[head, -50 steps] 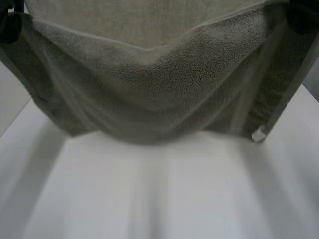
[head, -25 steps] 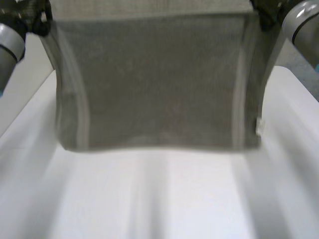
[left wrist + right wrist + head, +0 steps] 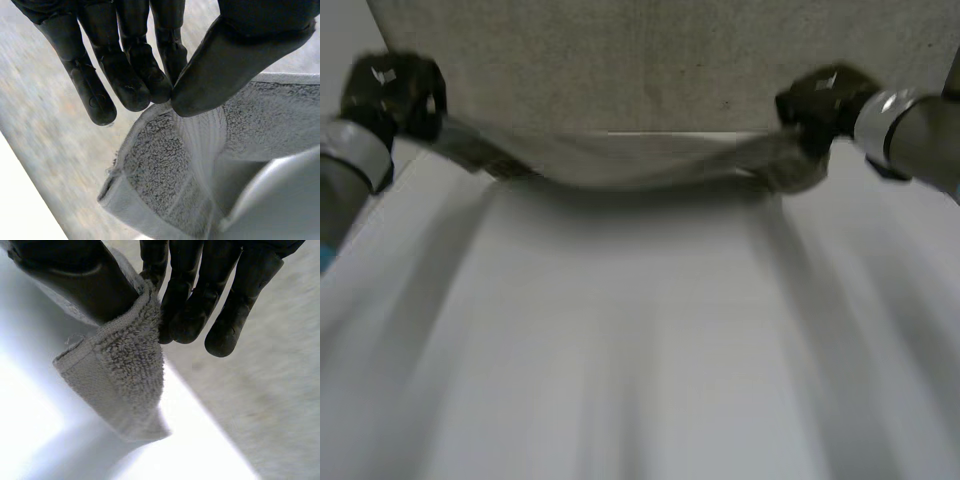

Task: Fold the towel.

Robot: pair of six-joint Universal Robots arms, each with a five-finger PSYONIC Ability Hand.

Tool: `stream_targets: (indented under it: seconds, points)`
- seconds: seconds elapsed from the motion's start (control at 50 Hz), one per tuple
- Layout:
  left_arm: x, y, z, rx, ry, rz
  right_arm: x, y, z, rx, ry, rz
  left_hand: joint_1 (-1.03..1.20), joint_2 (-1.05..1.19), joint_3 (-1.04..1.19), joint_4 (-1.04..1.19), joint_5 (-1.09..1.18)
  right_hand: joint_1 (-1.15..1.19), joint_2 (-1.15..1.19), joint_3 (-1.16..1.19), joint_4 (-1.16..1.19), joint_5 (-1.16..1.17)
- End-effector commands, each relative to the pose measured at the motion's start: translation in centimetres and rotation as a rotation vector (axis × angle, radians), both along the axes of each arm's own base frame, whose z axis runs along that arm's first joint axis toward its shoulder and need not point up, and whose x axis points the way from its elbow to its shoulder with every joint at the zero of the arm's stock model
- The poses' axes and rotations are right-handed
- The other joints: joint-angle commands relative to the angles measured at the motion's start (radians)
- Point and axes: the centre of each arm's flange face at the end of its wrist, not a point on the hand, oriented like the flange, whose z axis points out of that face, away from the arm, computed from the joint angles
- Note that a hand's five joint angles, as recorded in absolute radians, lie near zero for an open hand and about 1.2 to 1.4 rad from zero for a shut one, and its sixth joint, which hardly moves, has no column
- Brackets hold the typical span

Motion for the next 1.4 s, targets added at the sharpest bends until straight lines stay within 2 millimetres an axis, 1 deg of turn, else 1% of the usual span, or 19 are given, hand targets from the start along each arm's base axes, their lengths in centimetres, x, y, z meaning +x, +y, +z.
stream_targets:
  seconds: [0.02, 0.1, 0.2, 0.3, 0.38, 0.5, 0.56, 0.6, 0.66, 0.76, 0.82, 0.98, 1.14, 1.3, 1.32, 1.34, 1.36, 1.38, 1.4]
  points:
    - [1.1, 2.4, -6.2, 0.126, -0.018, -0.037, -1.6, 2.4, -6.2, 0.160, 0.123, 0.079, 0.160, 0.053, 0.057, 0.037, 0.082, 0.080, 0.066, 0.057, 0.058, 0.038]
    - [2.0, 4.5, -7.7, 0.170, -0.021, -0.056, -2.6, 3.5, -6.9, 0.160, 0.151, 0.080, 0.160, 0.053, 0.057, 0.037, 0.082, 0.080, 0.066, 0.057, 0.058, 0.038]
    - [2.5, 6.3, -6.4, 0.147, -0.020, -0.085, -3.4, 5.5, -6.8, 0.171, 0.169, 0.086, 0.160, 0.053, 0.057, 0.037, 0.082, 0.080, 0.066, 0.057, 0.058, 0.038]
    - [3.8, 7.7, -3.4, 0.066, -0.023, -0.076, -5.7, 7.0, -2.5, 0.070, 0.136, 0.028, 0.160, 0.053, 0.057, 0.037, 0.082, 0.080, 0.066, 0.057, 0.058, 0.038]
    - [4.8, 8.6, -0.6, -0.024, -0.036, -0.083, -6.8, 7.3, -0.6, 0.017, 0.116, 0.011, 0.160, 0.053, 0.057, 0.037, 0.082, 0.080, 0.066, 0.057, 0.058, 0.038]
    - [4.7, 8.9, 0.2, -0.055, -0.049, -0.112, -7.4, 6.8, 0.6, -0.022, 0.089, 0.035, 0.160, 0.053, 0.057, 0.037, 0.082, 0.080, 0.066, 0.057, 0.058, 0.038]
    - [4.6, 8.7, -0.1, -0.050, -0.047, -0.119, -7.3, 6.0, -0.2, -0.003, 0.087, 0.042, 0.160, 0.053, 0.057, 0.037, 0.082, 0.080, 0.066, 0.057, 0.058, 0.038]
    - [4.4, 7.4, -2.0, 0.011, -0.039, -0.130, -7.2, 5.2, -1.1, 0.014, 0.094, 0.038, 0.160, 0.053, 0.057, 0.037, 0.082, 0.080, 0.066, 0.057, 0.058, 0.038]
    - [4.2, 6.4, -2.8, 0.035, -0.032, -0.135, -6.8, 3.4, -2.1, 0.027, 0.097, 0.039, 0.160, 0.053, 0.057, 0.037, 0.082, 0.080, 0.066, 0.057, 0.058, 0.038]
    - [1.6, 3.1, -5.8, 0.101, -0.027, -0.196, -5.8, 0.5, -4.0, 0.036, 0.113, 0.032, 0.160, 0.053, 0.057, 0.037, 0.082, 0.080, 0.066, 0.057, 0.058, 0.038]
    - [0.7, 2.4, -6.2, 0.102, -0.027, -0.202, -4.6, -1.1, -5.2, 0.029, 0.121, 0.033, 0.160, 0.053, 0.057, 0.037, 0.082, 0.080, 0.066, 0.057, 0.058, 0.038]
    - [-0.4, -3.5, -8.8, 0.097, -0.021, -0.117, -2.4, -4.9, -7.4, -0.052, 0.120, -0.004, 0.160, 0.053, 0.057, 0.037, 0.082, 0.080, 0.066, 0.057, 0.058, 0.038]
    - [-1.4, -7.4, -10.2, 0.078, -0.015, -0.061, -0.5, -8.0, -10.1, -0.160, 0.104, -0.072, 0.160, 0.053, 0.057, 0.037, 0.082, 0.080, 0.066, 0.057, 0.058, 0.038]
    - [-2.1, -9.0, -12.1, 0.084, -0.014, -0.052, 0.1, -10.0, -12.9, -0.190, 0.108, -0.114, 0.160, 0.053, 0.057, 0.037, 0.082, 0.080, 0.066, 0.057, 0.058, 0.038]
    - [-2.1, -9.0, -12.1, 0.084, -0.014, -0.052, 0.1, -10.2, -13.3, -0.190, 0.110, -0.120, 0.160, 0.053, 0.057, 0.037, 0.082, 0.040, 0.027, 0.017, 0.018, -0.001]
    - [-2.4, -8.9, -12.3, 0.085, -0.015, -0.058, 0.2, -10.3, -13.8, -0.190, 0.116, -0.127, 0.160, 0.053, 0.057, 0.037, 0.082, -0.332, -0.346, -0.355, -0.354, -0.374]
    - [-2.6, -8.8, -12.5, 0.090, -0.015, -0.063, 0.2, -10.3, -13.8, -0.190, 0.116, -0.127, -0.128, -0.234, -0.230, -0.250, -0.205, -0.336, -0.350, -0.359, -0.358, -0.378]
    - [-2.6, -8.8, -12.5, 0.090, -0.015, -0.063, 0.5, -10.2, -14.1, -0.189, 0.117, -0.130, -0.131, -0.237, -0.233, -0.253, -0.208, -0.856, -0.870, -0.879, -0.878, -0.898]
    - [-2.7, -8.7, -12.6, 0.095, -0.014, -0.065, 0.6, -10.2, -14.1, -0.189, 0.117, -0.130, -0.535, -0.641, -0.637, -0.657, -0.612, -0.861, -0.875, -0.884, -0.883, -0.903]
